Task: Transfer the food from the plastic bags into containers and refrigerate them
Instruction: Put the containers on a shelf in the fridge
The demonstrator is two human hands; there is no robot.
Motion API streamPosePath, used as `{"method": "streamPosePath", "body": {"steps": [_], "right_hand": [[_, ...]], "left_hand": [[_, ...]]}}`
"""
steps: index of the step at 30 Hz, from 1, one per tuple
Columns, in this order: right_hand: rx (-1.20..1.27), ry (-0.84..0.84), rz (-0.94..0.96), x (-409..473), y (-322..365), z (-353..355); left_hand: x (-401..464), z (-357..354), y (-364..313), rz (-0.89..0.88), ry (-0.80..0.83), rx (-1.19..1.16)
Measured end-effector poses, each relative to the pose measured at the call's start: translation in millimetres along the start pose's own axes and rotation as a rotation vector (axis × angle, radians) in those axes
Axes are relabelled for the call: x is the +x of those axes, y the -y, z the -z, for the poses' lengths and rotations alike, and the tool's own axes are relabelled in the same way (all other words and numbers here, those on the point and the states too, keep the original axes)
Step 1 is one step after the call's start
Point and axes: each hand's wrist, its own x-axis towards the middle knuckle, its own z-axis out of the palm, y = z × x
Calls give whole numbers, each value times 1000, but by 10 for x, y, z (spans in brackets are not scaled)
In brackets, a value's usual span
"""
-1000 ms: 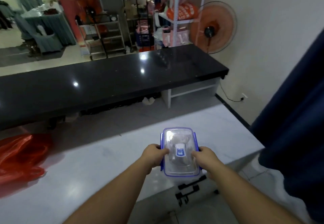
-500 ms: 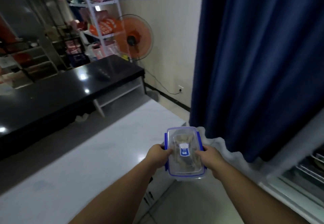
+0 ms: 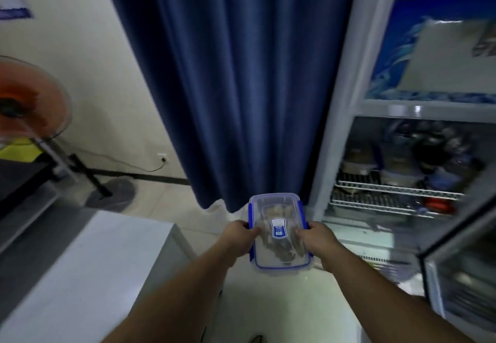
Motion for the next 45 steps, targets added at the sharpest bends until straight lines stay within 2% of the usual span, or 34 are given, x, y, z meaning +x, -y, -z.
{"method": "streamPosePath", "body": {"steps": [11, 20, 26, 34, 45], "right_hand": [[143, -315, -149, 556, -216, 745], [300, -499, -252, 698, -568, 1476], [324, -494, -260, 1032, -705, 2166], [362, -343, -221, 1594, -808, 3150], [362, -287, -85, 2481, -570, 3537]], "left_hand": [[981, -827, -861, -149, 338, 177], [1152, -1778, -1456, -192, 506, 300], [1259, -2439, -1822, -212, 465, 338], [1185, -3074, -2297, -175, 313, 223], [1718, -3488, -2728, -200, 119, 74]]}}
